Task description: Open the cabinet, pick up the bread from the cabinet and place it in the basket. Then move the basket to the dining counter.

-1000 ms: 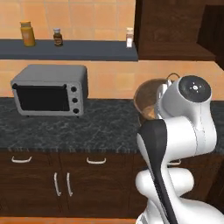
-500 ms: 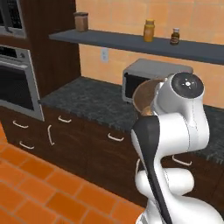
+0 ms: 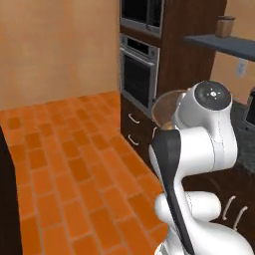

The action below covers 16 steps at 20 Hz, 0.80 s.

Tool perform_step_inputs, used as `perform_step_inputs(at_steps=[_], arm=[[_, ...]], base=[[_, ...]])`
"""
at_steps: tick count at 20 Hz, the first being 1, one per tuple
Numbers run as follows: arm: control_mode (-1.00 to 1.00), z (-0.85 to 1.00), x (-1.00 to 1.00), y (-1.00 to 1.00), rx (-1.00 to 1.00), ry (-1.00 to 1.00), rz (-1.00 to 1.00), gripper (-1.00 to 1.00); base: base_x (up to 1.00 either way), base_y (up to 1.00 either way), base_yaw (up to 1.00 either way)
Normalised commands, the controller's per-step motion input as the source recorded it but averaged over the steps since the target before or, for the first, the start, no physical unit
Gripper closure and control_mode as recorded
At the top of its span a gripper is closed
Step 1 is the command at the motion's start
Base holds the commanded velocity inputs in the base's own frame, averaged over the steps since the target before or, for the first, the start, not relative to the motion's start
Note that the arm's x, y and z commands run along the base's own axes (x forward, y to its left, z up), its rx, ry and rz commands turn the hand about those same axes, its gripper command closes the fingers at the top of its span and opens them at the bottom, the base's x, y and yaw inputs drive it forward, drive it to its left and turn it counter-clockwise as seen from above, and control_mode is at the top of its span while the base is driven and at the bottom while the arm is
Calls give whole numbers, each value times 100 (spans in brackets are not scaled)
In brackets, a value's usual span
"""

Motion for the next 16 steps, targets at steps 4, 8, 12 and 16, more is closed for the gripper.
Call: perform_step_inputs(at_steps=[4,8,12,16], arm=[[100,0,0,0,0,0,0,100],[100,0,0,0,0,0,0,100],[100,0,0,0,0,0,0,100],[100,0,0,0,0,0,0,100]], base=[[1,0,100],[33,0,97],[75,-35,75],[92,-49,67]])
